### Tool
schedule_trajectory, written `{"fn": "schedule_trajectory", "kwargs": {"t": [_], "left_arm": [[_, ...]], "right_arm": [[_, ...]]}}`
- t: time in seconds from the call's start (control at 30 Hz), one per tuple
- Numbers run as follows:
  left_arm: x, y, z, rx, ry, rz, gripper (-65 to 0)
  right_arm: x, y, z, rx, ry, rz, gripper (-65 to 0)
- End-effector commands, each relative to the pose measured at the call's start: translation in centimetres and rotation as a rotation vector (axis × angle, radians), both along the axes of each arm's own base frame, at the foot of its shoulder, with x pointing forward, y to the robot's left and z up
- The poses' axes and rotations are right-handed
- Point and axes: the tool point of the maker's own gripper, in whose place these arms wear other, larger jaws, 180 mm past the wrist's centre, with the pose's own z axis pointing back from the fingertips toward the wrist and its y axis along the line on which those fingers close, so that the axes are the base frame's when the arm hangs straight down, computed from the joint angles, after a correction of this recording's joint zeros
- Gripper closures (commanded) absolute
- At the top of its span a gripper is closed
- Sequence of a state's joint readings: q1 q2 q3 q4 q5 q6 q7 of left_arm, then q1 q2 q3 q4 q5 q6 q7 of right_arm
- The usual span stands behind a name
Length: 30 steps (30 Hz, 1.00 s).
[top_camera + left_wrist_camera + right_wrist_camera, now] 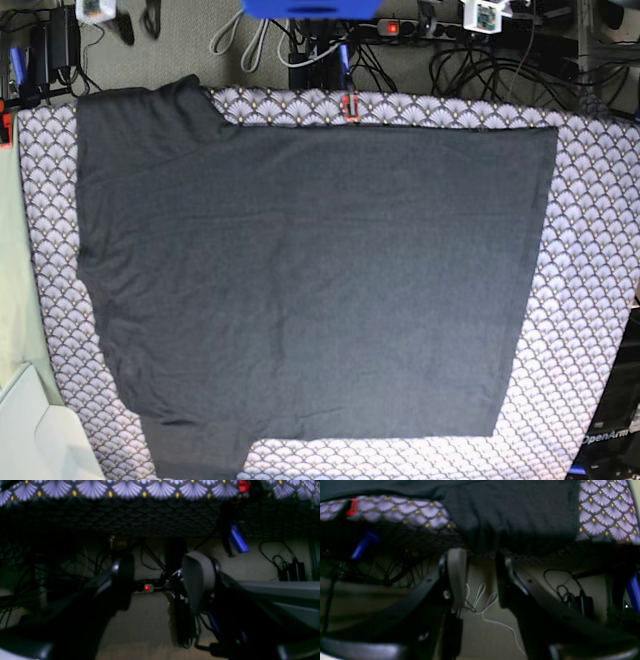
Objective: Fold the T-shirt properly
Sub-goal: 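Move both grippers down to the shirt's shoulder corners and grasp them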
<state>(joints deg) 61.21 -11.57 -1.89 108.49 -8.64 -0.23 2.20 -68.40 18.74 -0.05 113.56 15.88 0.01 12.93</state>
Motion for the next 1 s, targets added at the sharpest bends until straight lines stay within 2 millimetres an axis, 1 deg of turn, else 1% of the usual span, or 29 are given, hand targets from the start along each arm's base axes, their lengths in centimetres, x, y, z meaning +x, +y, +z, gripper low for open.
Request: {"fn": "schedule_trajectory", "kwargs": {"t": [0.0, 0.17, 0.23, 0.37, 0.47, 0.67, 0.87, 0.97], "left_arm": [[1.2, 0.3, 1.1, 0.005, -0.059, 0.01, -33.5], [4.2, 2.3, 1.7, 0.051, -0.133, 0.038, -33.5], [5.0, 3.0, 1.8, 0.068, -0.131, 0.044, -33.5], [7.4, 4.3, 2.2, 0.1, -0.139, 0.06, -33.5], [8.5, 4.6, 2.6, 0.109, -0.143, 0.066, -33.5], [9.3, 4.8, 2.9, 0.112, -0.158, 0.069, -33.5], [9.3, 4.9, 3.0, 0.115, -0.16, 0.072, -33.5], [9.3, 4.9, 3.0, 0.115, -0.16, 0.072, -33.5]], "right_arm": [[0.9, 0.0, 0.6, 0.002, -0.032, 0.001, -22.3], [4.7, 0.0, -0.4, -0.013, -0.029, 0.008, -22.3], [6.1, -0.1, -0.6, -0.019, -0.026, 0.009, -22.3], [8.1, -0.2, -0.8, -0.03, -0.025, 0.008, -23.5], [9.5, -1.2, -0.4, -0.052, -0.048, -0.013, -25.2], [11.1, -3.1, 0.6, -0.089, -0.098, -0.052, -27.1], [11.2, -2.8, 0.5, -0.076, -0.1, -0.061, -26.9], [11.6, -2.8, 0.6, -0.07, -0.109, -0.065, -27.0]]}}
